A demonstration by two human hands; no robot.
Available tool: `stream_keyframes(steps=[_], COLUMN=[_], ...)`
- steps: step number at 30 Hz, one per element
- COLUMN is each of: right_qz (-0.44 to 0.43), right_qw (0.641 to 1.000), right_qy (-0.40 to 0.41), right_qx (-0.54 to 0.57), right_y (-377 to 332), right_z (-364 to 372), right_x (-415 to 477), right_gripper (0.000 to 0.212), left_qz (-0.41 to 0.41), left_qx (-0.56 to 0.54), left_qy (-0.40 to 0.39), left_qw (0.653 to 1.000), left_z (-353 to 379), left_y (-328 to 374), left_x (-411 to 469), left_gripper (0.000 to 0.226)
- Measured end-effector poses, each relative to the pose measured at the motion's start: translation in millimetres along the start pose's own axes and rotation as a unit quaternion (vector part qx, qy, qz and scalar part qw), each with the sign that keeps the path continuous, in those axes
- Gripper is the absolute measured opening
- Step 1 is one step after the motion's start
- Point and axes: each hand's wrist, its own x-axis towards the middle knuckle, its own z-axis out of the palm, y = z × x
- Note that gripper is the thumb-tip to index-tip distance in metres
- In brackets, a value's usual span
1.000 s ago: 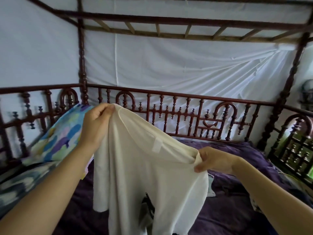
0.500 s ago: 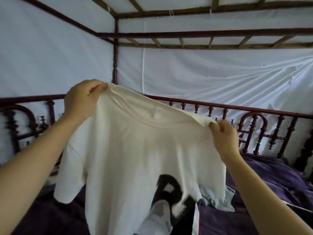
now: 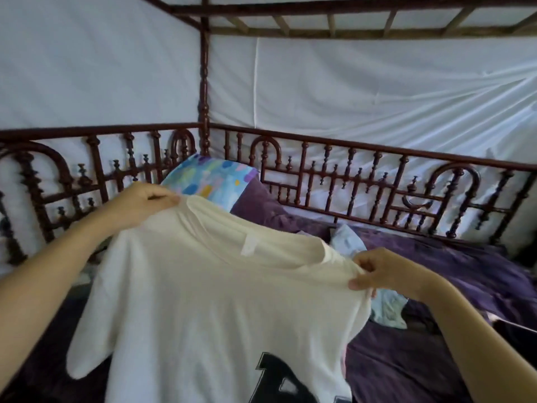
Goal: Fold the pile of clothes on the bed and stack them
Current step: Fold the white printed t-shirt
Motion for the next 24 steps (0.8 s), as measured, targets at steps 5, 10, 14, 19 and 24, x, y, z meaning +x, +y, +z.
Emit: stream_keyframes(steps=[5, 10, 14, 19, 24], right_qz=[0.14, 0.176, 0.291, 0.415, 0.246], right_qw=[0.988, 0.956, 0.927, 0.898, 0.884], right_qy=[-0.052, -0.109, -0.156, 0.134, 0.392], right_qx=[-0.045, -0.208, -0.176, 0.061, 0.056], right_y=[55.9, 75.0, 83.5, 88.0, 69.9], right_z=[49.8, 73.8, 86.9, 61.6, 27.2], right_x=[44.6, 97.7, 149.6, 229.4, 293.4], right_gripper=[0.029, 0.029, 0.02, 0.015, 0.07], left_qz=[-0.069, -0.071, -0.065, -0.113, -0.146], left_qx=[0.041, 0.109, 0.206, 0.122, -0.23], left_qy=[-0.218, -0.37, -0.415, -0.215, -0.096], left_qw=[0.973, 0.92, 0.884, 0.962, 0.957], left_z=[61.4, 110.9, 160.2, 204.8, 238.8], left_y=[-83.1, -147.9, -181.8, -180.6, -156.6], left_x=[25.2, 65.3, 102.5, 180.7, 261.4], left_gripper=[0.031, 0.033, 0.042, 0.037, 0.039])
